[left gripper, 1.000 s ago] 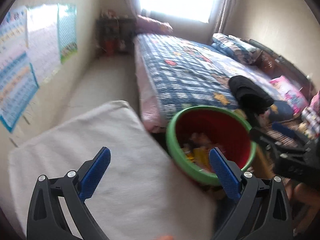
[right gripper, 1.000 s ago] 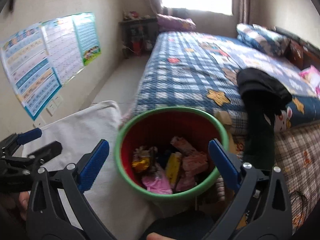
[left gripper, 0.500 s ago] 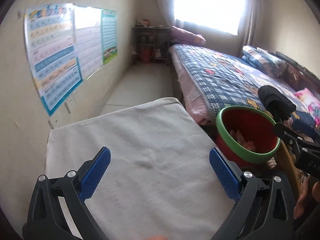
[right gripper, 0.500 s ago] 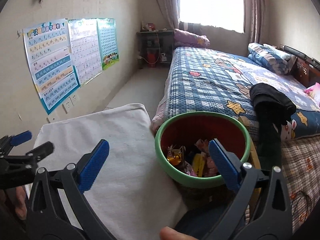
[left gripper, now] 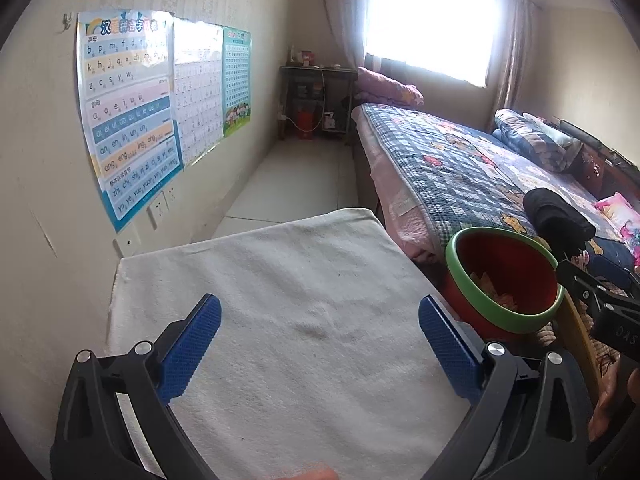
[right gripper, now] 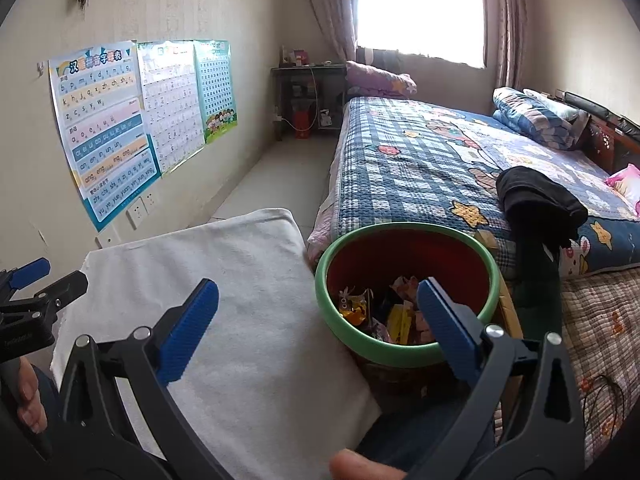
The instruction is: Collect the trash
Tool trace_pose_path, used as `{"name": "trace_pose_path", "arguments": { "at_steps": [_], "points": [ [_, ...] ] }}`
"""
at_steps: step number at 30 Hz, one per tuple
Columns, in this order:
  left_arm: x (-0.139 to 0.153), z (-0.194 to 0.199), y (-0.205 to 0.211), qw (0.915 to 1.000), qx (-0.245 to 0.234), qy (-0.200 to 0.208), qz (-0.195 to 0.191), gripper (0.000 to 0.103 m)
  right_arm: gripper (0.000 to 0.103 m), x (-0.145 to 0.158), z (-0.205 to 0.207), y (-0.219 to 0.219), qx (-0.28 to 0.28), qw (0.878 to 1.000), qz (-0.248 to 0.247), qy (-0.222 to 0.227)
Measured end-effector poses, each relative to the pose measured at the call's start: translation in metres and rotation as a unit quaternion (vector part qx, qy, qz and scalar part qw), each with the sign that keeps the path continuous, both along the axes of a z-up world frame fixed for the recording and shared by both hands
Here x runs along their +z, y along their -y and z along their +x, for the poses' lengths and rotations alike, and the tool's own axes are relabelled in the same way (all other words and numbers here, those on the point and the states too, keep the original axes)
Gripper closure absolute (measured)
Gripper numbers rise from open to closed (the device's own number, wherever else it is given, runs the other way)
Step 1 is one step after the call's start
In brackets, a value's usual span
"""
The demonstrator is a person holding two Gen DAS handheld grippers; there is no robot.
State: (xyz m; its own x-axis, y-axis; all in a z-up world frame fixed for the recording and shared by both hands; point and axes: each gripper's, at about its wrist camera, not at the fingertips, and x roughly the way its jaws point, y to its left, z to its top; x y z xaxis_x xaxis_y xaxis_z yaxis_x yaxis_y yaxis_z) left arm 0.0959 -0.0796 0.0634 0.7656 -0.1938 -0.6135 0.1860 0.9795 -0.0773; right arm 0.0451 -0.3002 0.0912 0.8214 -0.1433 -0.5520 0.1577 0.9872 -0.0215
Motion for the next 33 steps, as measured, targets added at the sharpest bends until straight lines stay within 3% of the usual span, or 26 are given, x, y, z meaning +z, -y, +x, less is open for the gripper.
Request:
{"name": "trace_pose_path", "arguments": {
  "at_steps": [33],
  "points": [
    [-0.004,-0.008,-0.009,0.9998,0.005,-0.003,-0.02,0.008,0.005,-0.001,0.001,-0.028,0.014,1.0,-0.027,-0.002]
  ]
}}
